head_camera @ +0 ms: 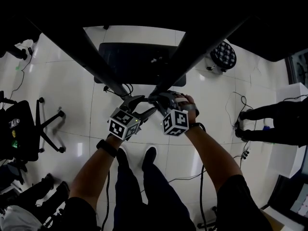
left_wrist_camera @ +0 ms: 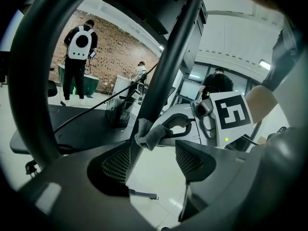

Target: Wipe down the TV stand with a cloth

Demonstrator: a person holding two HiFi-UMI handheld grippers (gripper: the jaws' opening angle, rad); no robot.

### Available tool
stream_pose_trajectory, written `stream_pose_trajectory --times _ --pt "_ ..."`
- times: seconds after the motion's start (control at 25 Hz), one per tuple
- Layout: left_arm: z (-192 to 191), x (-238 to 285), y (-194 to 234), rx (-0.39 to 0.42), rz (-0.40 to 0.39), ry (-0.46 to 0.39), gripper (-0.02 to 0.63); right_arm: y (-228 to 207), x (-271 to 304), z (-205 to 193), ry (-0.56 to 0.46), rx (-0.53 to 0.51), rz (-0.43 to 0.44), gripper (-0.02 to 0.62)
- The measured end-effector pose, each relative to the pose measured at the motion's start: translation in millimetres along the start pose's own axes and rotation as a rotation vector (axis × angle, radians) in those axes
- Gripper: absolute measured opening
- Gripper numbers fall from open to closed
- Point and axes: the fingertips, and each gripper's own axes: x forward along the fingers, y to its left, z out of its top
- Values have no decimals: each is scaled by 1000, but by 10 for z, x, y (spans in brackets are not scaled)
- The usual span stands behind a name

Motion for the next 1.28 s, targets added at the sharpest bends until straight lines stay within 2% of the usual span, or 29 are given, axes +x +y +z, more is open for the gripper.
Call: stream_pose_trajectory --times 0.24,0.4,0.52,0.6,0.8,1.0,1.16,1.28 --pt "-326 132 70 -18 -10 51 313 198 256 -208 46 19 36 23" --pt "-351 127 114 -33 3 49 313 278 379 -307 83 26 61 23" --pt "-340 87 73 -28 -3 53 313 291 359 -298 86 80 73 23" --pt "-306 17 64 -33 2 46 313 265 251 -179 53 136 82 23" --pt "25 -326 -83 -45 17 -9 313 167 -334 325 -86 382 81 23" --pt "333 -898 -530 -33 23 -43 313 200 -1137 795 -189 542 74 23" --pt "572 -1456 -800 49 66 -56 313 -13 -1759 1020 -252 686 30 23" --pt "826 -1902 -941 99 102 -89 313 -247 -2200 1257 -312 711 -12 23"
